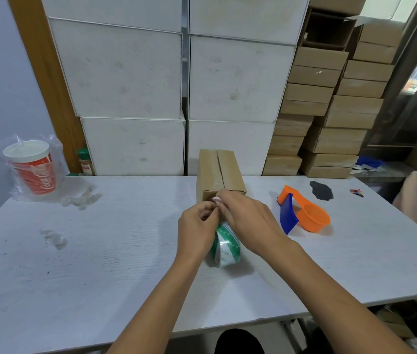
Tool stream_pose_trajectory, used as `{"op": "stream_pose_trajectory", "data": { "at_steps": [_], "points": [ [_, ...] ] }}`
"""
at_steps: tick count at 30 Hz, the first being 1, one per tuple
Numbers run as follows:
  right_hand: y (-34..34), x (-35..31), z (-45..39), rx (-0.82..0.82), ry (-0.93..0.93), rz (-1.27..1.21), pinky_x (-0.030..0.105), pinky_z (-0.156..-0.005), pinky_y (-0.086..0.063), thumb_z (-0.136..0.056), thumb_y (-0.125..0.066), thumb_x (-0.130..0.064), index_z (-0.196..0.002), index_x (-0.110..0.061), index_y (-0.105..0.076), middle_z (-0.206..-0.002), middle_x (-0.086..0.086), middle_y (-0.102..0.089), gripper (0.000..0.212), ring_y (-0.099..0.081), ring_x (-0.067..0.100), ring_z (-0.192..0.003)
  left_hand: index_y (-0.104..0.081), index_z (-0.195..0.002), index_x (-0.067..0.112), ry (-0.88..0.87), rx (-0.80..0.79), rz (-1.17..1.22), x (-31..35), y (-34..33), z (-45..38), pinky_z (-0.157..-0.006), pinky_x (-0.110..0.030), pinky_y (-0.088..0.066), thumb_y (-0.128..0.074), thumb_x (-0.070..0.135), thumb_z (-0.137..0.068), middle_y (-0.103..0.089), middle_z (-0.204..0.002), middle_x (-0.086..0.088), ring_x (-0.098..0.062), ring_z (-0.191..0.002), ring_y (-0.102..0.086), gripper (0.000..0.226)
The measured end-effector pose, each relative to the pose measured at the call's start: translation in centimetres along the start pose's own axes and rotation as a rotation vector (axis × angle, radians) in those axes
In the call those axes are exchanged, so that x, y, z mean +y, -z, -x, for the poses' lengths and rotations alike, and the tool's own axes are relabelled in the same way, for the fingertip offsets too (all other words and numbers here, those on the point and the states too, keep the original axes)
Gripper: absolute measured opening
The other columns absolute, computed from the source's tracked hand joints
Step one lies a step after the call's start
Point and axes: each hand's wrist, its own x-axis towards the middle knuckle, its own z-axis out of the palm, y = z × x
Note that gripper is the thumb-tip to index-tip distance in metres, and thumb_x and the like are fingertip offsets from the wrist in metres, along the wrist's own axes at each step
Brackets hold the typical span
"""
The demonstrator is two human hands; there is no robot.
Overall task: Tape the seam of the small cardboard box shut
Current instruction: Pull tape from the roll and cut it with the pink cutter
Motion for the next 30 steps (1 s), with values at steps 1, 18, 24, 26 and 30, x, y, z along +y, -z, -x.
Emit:
{"op": "stream_pose_trajectory", "data": {
  "at_steps": [1,18,24,26,30],
  "points": [
    [-0.1,0.0,0.0,0.006,0.001,-0.006,0.042,-0.071,-0.056,-0.112,-0.038,-0.037,-0.104,-0.025,-0.055,-0.097,-0.006,-0.067,0.023,-0.062,0.019,-0.082,-0.084,-0.095,0.019,0.001,0.001,0.007,0.0,0.0,0.1,-0.077,-0.032,-0.064,-0.070,0.016,-0.100,-0.085,-0.084,0.003,-0.014,-0.083,-0.082,0.016],
    [0.7,0.1,-0.5,-0.063,0.020,0.110,0.036,-0.066,-0.049,-0.112,-0.042,-0.034,-0.109,-0.021,-0.054,-0.099,0.002,-0.066,0.018,-0.062,0.024,-0.083,-0.082,-0.091,0.028,-0.081,0.037,-0.039,0.0,-0.2,0.2,-0.078,-0.033,-0.065,-0.068,0.023,-0.103,-0.083,-0.084,0.008,-0.006,-0.081,-0.079,0.019],
    [0.2,0.2,-0.3,-0.017,0.020,0.133,0.040,-0.066,-0.052,-0.111,-0.044,-0.032,-0.112,-0.021,-0.054,-0.102,0.003,-0.067,0.015,-0.064,0.027,-0.088,-0.083,-0.091,0.029,-0.081,0.071,-0.036,-0.1,-0.3,0.3,-0.083,-0.038,-0.066,-0.069,0.022,-0.102,-0.084,-0.085,0.012,-0.005,-0.084,-0.079,0.020],
    [0.3,0.3,0.0,-0.007,0.020,0.127,0.040,-0.067,-0.053,-0.111,-0.045,-0.032,-0.112,-0.021,-0.054,-0.102,0.002,-0.067,0.015,-0.064,0.026,-0.089,-0.085,-0.095,0.024,-0.075,0.080,-0.029,-0.1,-0.4,0.4,-0.084,-0.037,-0.066,-0.069,0.020,-0.102,-0.084,-0.086,0.011,-0.005,-0.085,-0.079,0.018],
    [0.0,0.2,-0.1,0.007,0.030,0.119,0.035,-0.064,-0.050,-0.110,-0.048,-0.030,-0.110,-0.022,-0.054,-0.102,0.002,-0.068,0.010,-0.064,0.025,-0.087,-0.084,-0.095,0.027,-0.082,0.055,-0.046,0.0,-0.5,0.5,-0.083,-0.039,-0.066,-0.069,0.023,-0.102,-0.083,-0.086,0.010,-0.007,-0.085,-0.079,0.017]
  ]
}}
